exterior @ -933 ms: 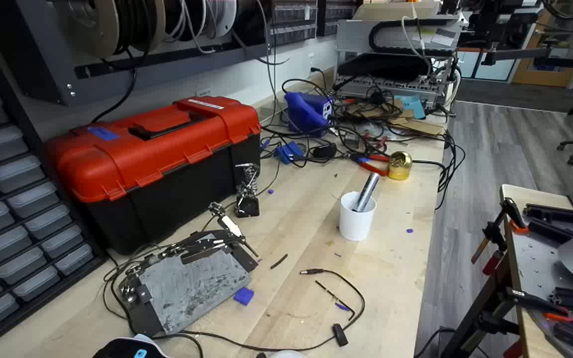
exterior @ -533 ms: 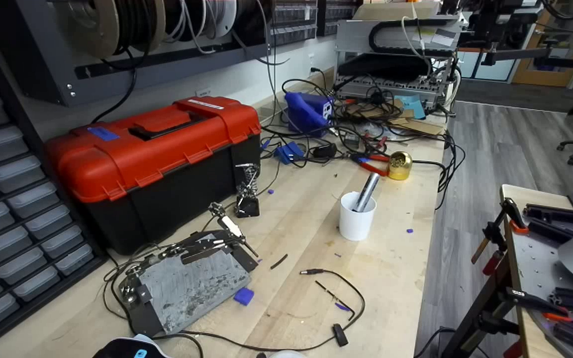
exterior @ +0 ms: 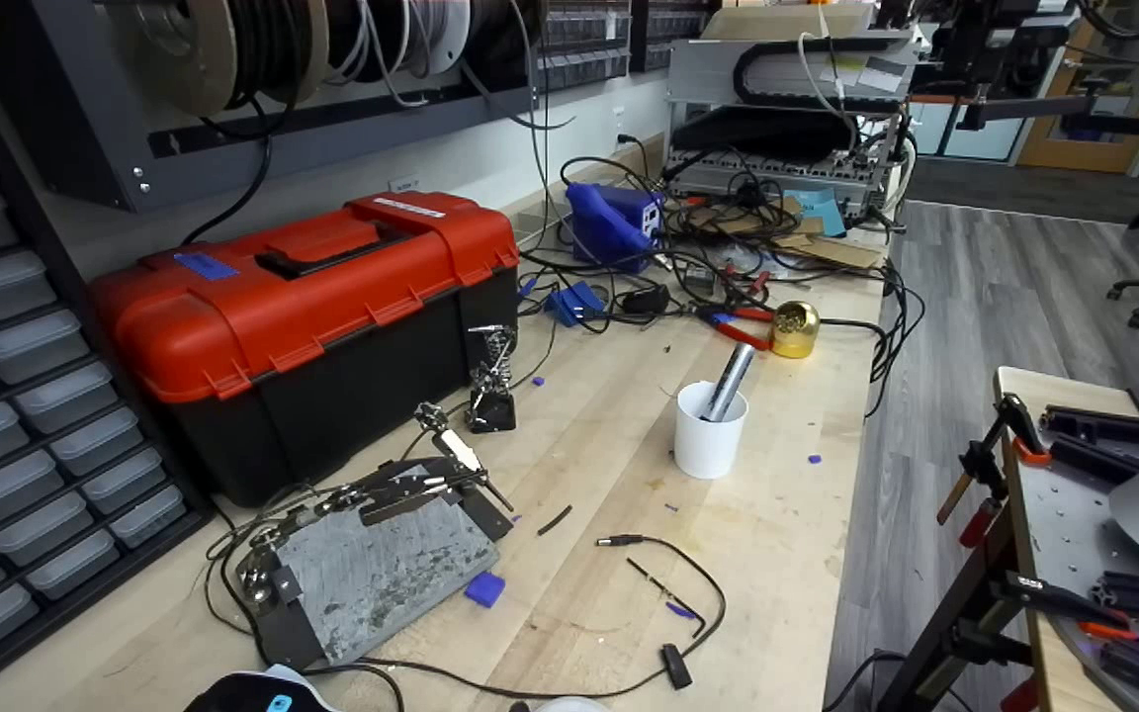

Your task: Remove the marker from the mug cup and put it on the table

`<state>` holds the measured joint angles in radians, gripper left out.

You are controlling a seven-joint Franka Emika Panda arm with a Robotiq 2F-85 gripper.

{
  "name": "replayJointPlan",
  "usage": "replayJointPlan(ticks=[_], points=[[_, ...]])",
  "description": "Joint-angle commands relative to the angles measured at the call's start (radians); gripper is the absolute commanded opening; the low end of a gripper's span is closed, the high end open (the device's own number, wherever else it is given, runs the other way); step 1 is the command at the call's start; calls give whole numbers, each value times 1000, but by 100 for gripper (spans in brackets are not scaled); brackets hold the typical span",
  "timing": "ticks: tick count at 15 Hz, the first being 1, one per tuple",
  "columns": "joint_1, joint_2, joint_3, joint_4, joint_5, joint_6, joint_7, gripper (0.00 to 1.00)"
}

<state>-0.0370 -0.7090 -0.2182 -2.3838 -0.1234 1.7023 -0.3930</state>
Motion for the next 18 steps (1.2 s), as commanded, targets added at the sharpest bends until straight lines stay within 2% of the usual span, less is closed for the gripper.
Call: replayJointPlan(ticks=[1,8,18], points=[[-1,1,1,3,1,-3,0,100],[-2,23,15,-35,12,51,38,100],[30,115,94,-136,84,297,124,100]])
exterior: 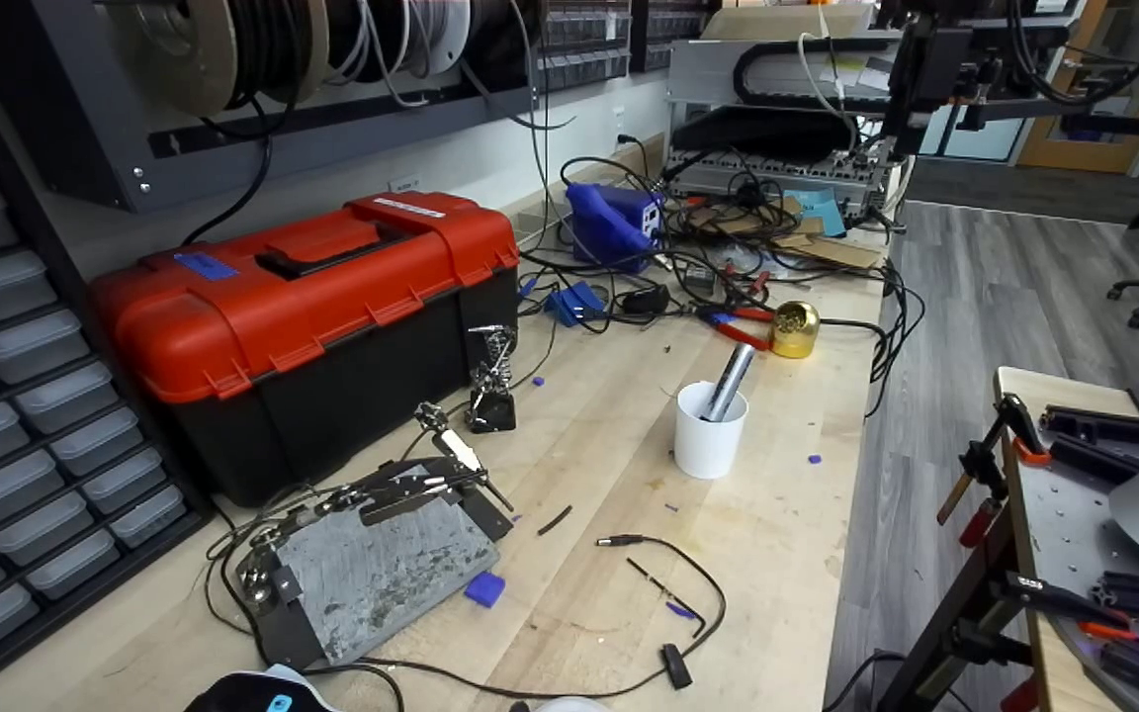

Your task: Remove the marker from the mug cup and put it on the table

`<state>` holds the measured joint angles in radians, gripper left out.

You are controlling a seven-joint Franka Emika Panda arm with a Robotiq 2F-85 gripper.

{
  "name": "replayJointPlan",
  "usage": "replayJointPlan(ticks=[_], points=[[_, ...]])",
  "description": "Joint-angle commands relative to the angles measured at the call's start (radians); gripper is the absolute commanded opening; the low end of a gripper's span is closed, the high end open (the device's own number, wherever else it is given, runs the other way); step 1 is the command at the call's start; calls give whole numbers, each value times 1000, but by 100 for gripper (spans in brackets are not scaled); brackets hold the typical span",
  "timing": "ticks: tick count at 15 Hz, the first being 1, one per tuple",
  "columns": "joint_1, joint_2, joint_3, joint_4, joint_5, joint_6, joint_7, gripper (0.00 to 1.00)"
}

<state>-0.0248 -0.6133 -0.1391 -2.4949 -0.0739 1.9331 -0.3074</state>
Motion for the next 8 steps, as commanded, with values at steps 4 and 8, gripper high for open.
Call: replayJointPlan(ticks=[4,8], points=[[35,63,38,-44,74,155,41,100],[56,129,50,-49,94,238,27,100]])
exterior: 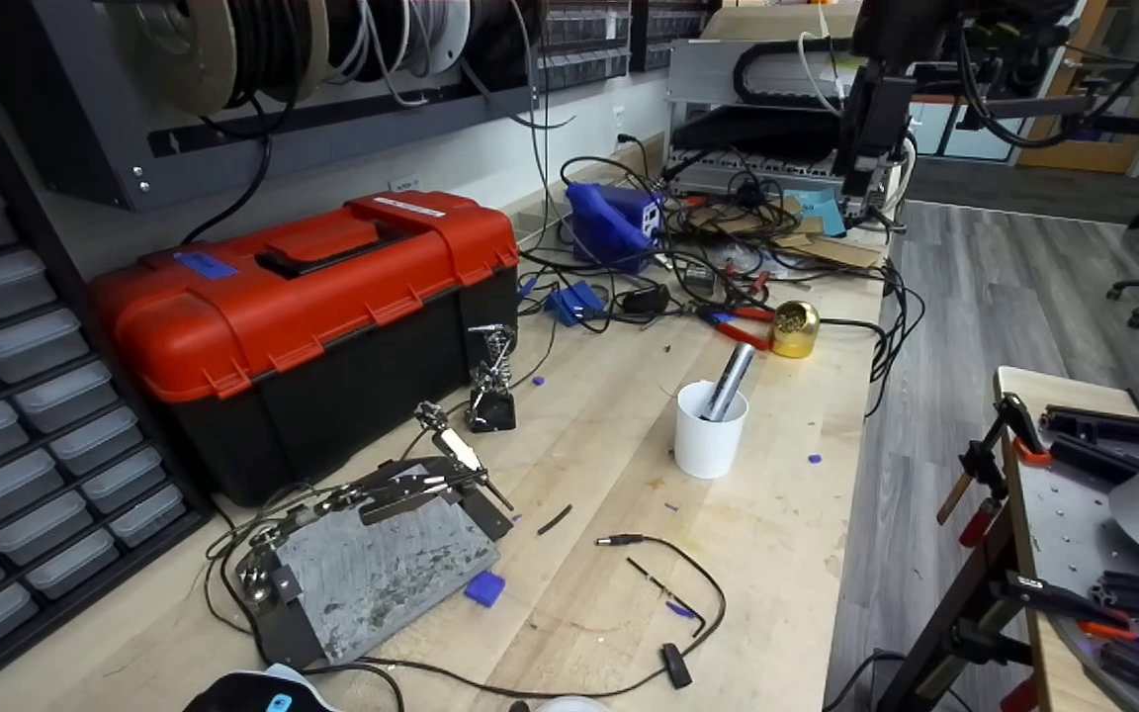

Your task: Remove the marker from the mug cup and put it on the table

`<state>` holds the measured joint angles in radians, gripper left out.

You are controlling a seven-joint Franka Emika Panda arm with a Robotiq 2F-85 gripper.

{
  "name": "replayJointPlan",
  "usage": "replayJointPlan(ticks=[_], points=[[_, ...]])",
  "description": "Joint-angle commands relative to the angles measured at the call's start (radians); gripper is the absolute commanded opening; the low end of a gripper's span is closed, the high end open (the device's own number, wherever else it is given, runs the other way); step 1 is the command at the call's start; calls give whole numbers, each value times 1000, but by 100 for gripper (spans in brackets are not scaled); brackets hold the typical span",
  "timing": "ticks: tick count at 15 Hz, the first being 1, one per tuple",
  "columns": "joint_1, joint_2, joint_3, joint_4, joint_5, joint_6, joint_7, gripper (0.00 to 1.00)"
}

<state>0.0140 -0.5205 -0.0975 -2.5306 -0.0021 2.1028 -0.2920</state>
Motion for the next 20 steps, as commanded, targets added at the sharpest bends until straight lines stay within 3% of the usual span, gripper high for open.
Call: replayJointPlan(ticks=[1,11,20], points=[[25,58,12,-15,28,92,9,100],[83,300,51,35,120,269,-15,100],[97,402,95,113,218,226,-60,100]])
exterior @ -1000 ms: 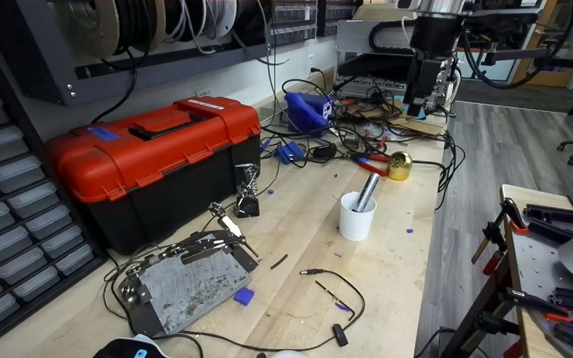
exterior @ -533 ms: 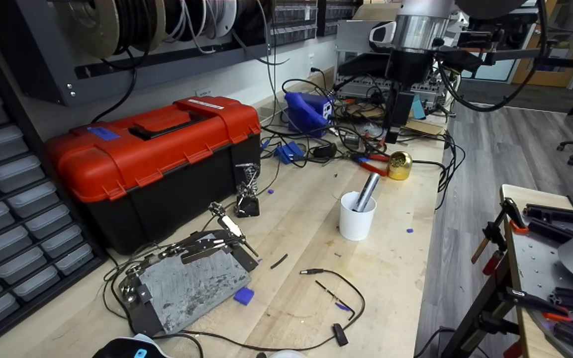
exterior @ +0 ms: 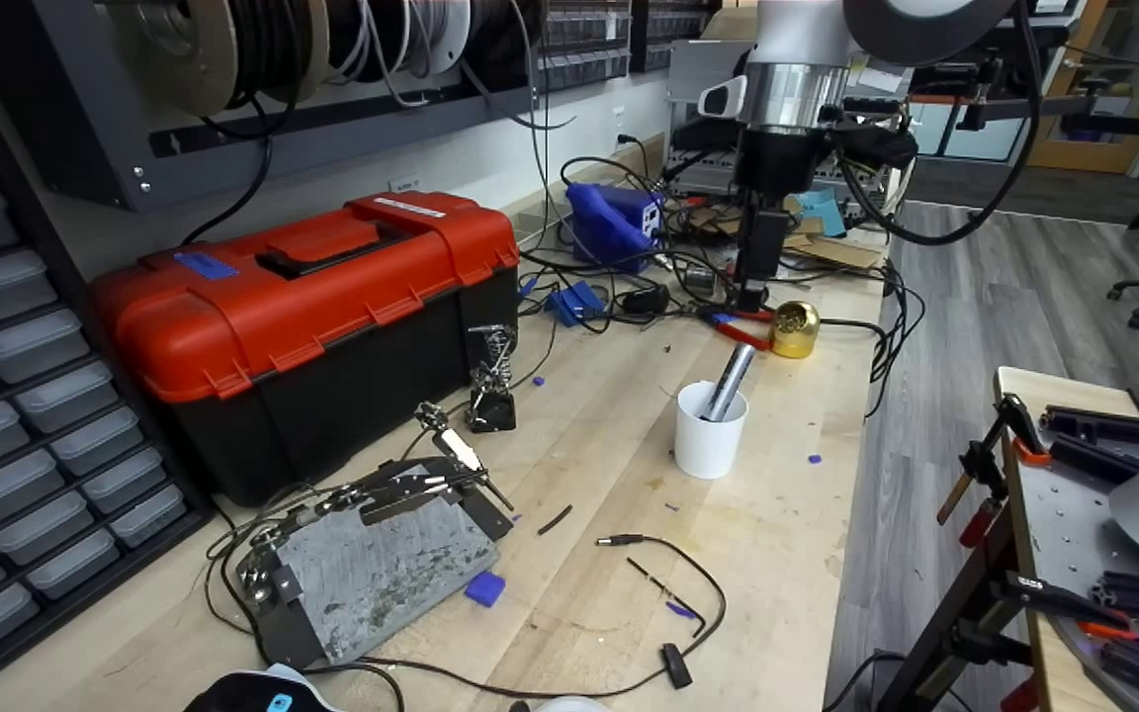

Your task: Remove the marker from the mug cup and put it on the table

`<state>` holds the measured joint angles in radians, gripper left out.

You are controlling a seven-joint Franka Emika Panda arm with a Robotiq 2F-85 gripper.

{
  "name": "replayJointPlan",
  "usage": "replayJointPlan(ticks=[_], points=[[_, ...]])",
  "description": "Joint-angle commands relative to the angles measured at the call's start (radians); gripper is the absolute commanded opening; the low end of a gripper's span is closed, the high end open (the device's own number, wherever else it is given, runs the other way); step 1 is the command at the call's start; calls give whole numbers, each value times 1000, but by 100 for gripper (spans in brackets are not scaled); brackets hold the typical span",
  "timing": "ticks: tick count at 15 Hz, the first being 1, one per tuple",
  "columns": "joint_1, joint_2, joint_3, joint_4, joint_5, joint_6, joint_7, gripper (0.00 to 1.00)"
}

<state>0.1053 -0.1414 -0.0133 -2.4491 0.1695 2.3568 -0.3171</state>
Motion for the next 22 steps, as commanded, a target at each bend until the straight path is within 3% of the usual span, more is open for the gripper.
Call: replayJointPlan(ticks=[1,11,22], points=[[6,25,17,34,55,-36,-39,100],[20,0,51,3,105,-83,-84,100],[20,27,48,-42,180,-72,-262,100]])
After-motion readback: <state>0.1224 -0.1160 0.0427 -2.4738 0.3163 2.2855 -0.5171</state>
